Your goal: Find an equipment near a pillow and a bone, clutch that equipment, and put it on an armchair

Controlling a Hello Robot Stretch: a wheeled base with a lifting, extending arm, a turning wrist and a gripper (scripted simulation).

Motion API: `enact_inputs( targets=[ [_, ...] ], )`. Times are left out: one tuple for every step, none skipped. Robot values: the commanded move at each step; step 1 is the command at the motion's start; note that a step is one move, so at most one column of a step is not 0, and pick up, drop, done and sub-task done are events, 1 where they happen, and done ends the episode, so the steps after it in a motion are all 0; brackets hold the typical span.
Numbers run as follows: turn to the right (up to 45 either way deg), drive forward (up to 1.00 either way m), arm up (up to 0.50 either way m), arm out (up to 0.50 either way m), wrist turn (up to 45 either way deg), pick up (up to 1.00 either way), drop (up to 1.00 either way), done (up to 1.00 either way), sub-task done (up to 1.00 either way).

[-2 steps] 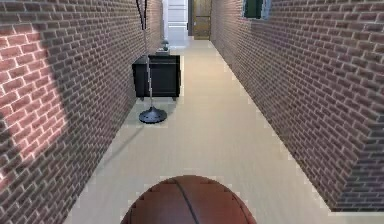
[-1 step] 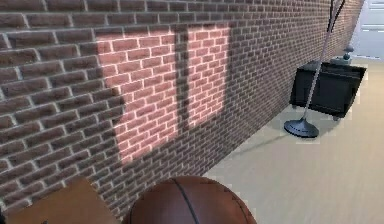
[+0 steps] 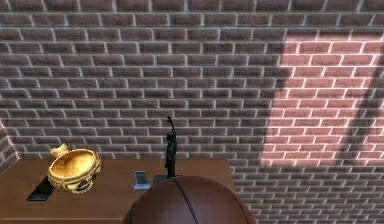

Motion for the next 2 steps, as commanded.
enact_inputs(
  targets=[
    [0.0, 0.05, 0.0, 0.0, 0.0, 0.0, 0.0, 0.0, 0.0],
    [45.0, 0.0, 0.0, 0.0, 0.0, 0.0, 0.0, 0.0, 0.0]
  ],
)
